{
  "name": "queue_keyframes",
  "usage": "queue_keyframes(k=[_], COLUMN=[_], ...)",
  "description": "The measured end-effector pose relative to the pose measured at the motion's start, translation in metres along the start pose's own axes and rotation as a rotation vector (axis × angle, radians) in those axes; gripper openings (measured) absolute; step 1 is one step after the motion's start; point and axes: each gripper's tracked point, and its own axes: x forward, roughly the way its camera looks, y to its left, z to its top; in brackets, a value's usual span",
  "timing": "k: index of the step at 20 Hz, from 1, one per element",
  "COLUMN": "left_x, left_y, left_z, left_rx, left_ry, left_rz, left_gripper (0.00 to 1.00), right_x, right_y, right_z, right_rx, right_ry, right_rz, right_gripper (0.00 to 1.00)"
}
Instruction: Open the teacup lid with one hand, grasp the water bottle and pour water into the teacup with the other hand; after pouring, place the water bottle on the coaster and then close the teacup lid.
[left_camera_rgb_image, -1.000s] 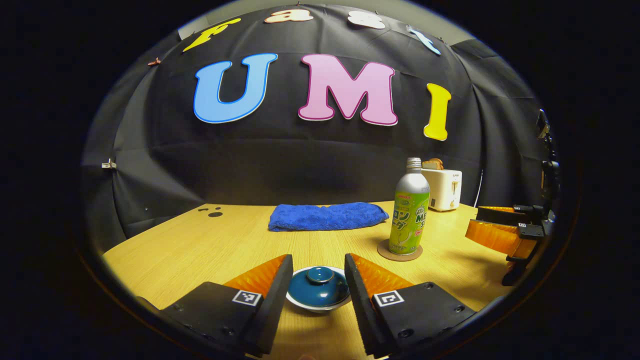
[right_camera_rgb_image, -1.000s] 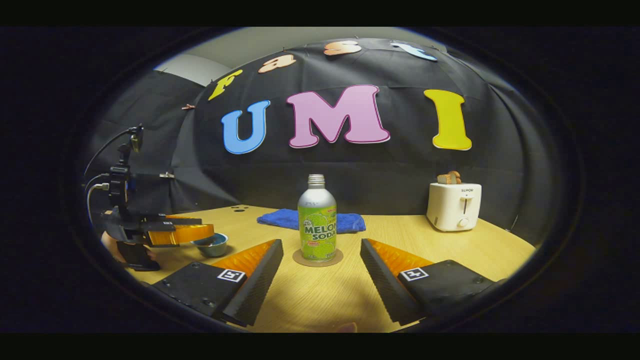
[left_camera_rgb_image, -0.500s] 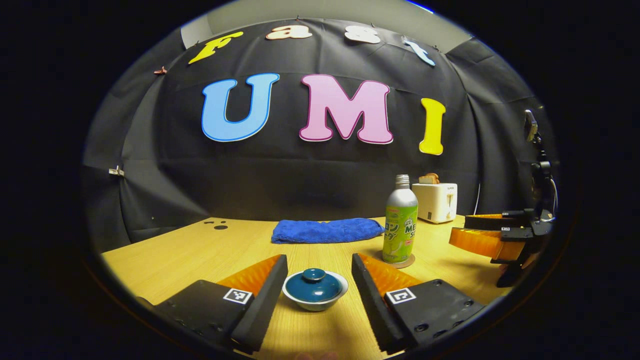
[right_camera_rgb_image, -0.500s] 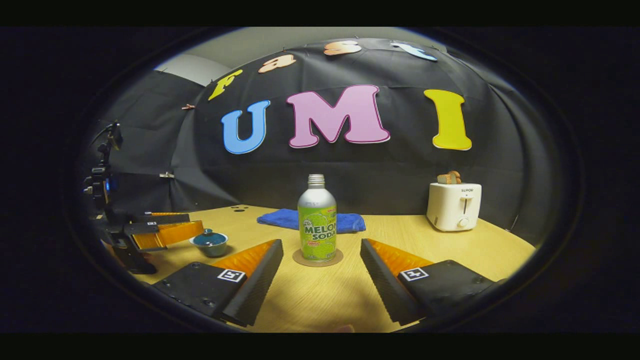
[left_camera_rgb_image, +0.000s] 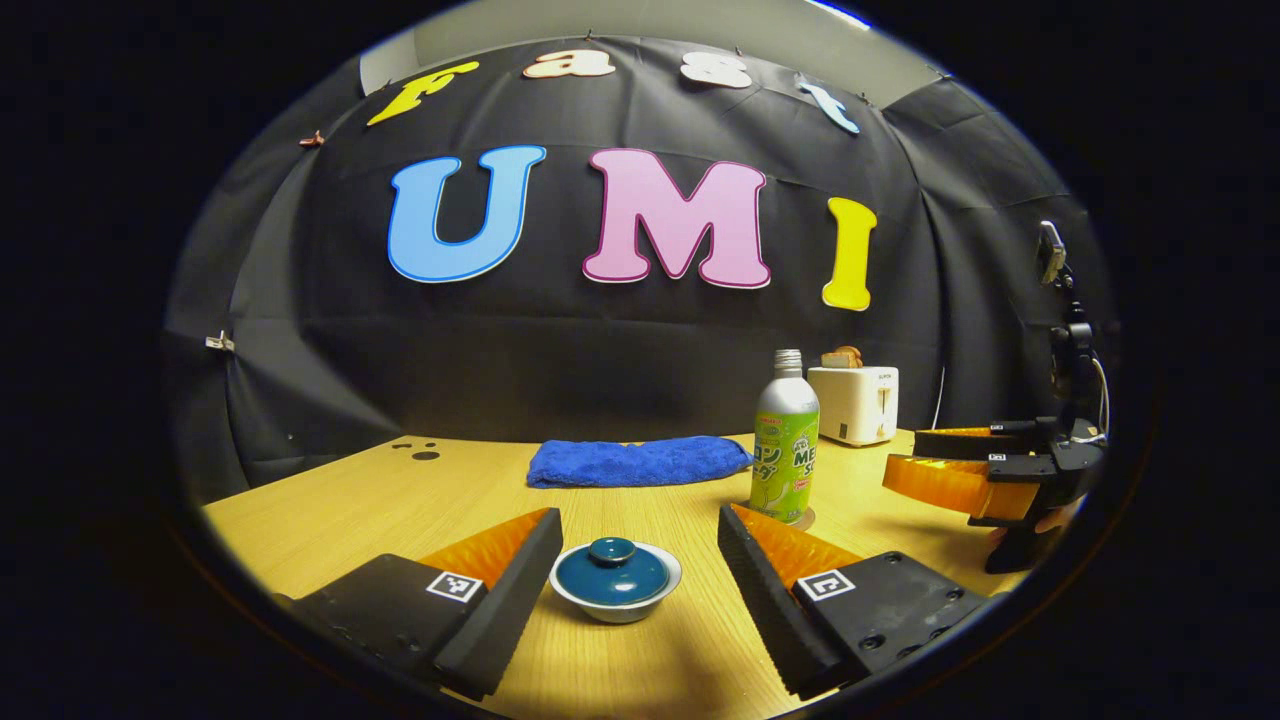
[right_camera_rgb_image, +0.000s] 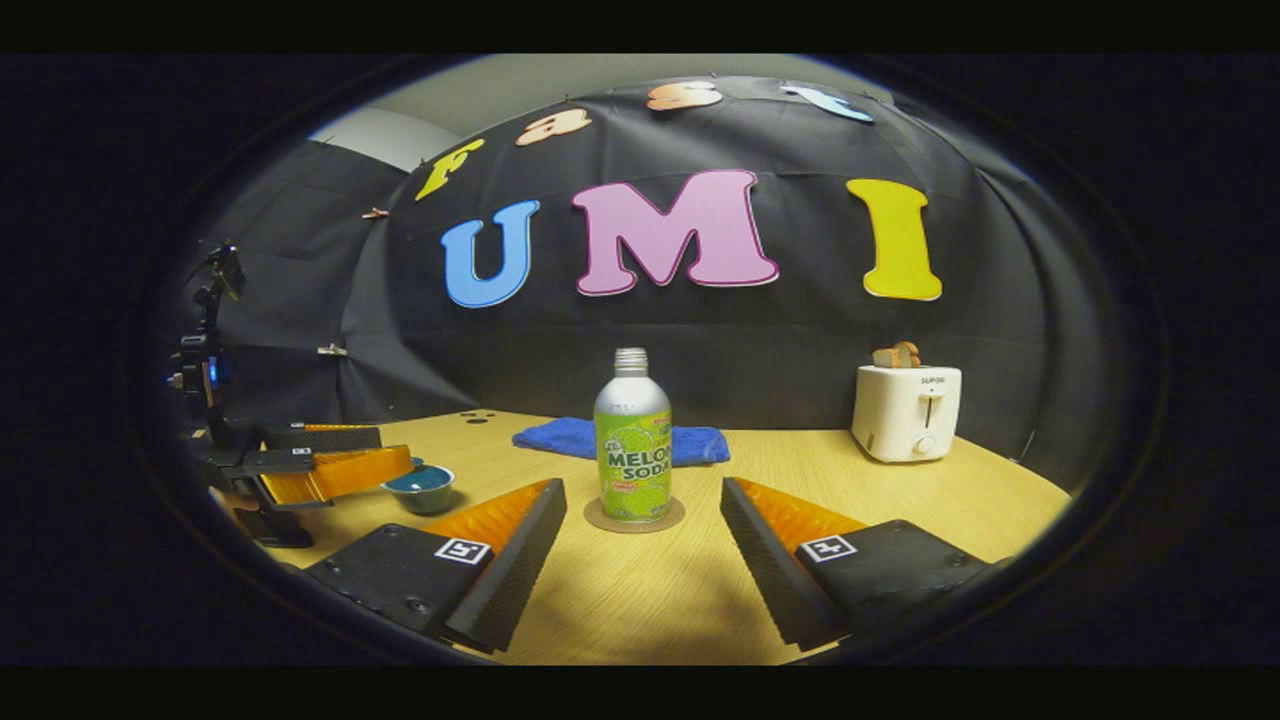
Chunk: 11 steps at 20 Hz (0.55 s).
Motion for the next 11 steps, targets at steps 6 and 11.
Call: queue_keyframes(k=[6,11], left_x=[-0.0001,-0.0008], left_y=[0.0013,0.0017], left_z=[0.0008,0.0005], left_rx=[-0.001,-0.001], left_ry=[0.000,0.000], left_rz=[0.011,0.016], left_gripper=[0.98,0.98], right_x=[-0.0012,-0.0054], right_y=[-0.0009,-0.0004], right_z=[0.0002,0.0001], right_rx=[0.000,0.000], right_ry=[0.000,-0.002], right_rz=[-0.007,-0.009], right_gripper=[0.96,0.96])
